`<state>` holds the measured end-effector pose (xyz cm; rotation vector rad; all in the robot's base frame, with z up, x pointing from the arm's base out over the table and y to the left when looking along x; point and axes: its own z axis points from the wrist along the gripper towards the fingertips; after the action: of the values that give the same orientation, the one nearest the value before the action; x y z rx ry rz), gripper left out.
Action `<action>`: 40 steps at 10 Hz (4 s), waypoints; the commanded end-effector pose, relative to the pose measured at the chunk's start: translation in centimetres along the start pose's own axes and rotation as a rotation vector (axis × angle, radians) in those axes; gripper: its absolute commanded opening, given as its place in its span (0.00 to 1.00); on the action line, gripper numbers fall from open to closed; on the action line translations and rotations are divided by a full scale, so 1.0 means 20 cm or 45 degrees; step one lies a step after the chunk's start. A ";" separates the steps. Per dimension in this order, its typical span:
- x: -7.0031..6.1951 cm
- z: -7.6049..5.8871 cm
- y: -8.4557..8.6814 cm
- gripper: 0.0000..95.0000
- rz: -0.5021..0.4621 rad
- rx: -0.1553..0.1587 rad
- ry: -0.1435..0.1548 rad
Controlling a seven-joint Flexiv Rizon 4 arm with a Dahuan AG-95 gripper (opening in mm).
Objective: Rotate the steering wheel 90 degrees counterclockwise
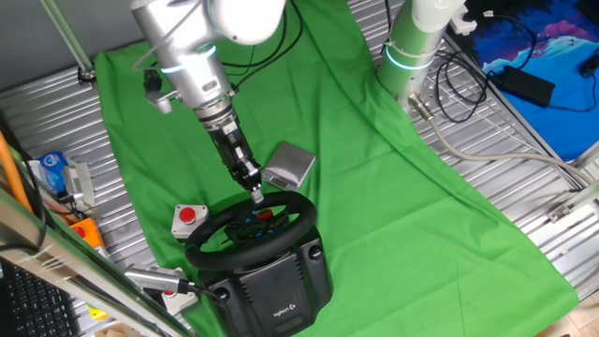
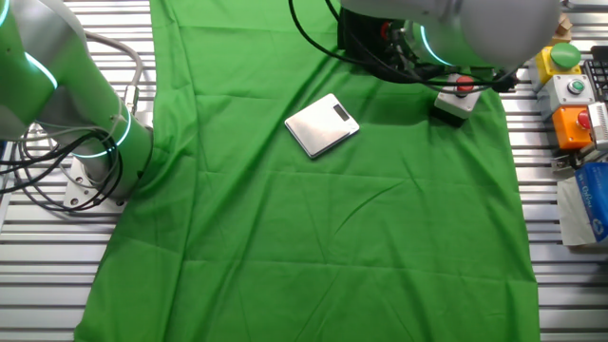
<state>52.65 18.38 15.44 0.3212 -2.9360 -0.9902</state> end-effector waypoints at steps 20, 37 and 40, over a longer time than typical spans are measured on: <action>0.13 0.09 0.38 0.00 0.137 -0.155 -0.022; 0.13 0.15 0.39 0.00 -0.016 -0.088 -0.040; 0.12 0.16 0.35 0.00 -0.075 -0.066 -0.038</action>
<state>48.56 25.17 17.08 0.3982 -2.9374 -1.0867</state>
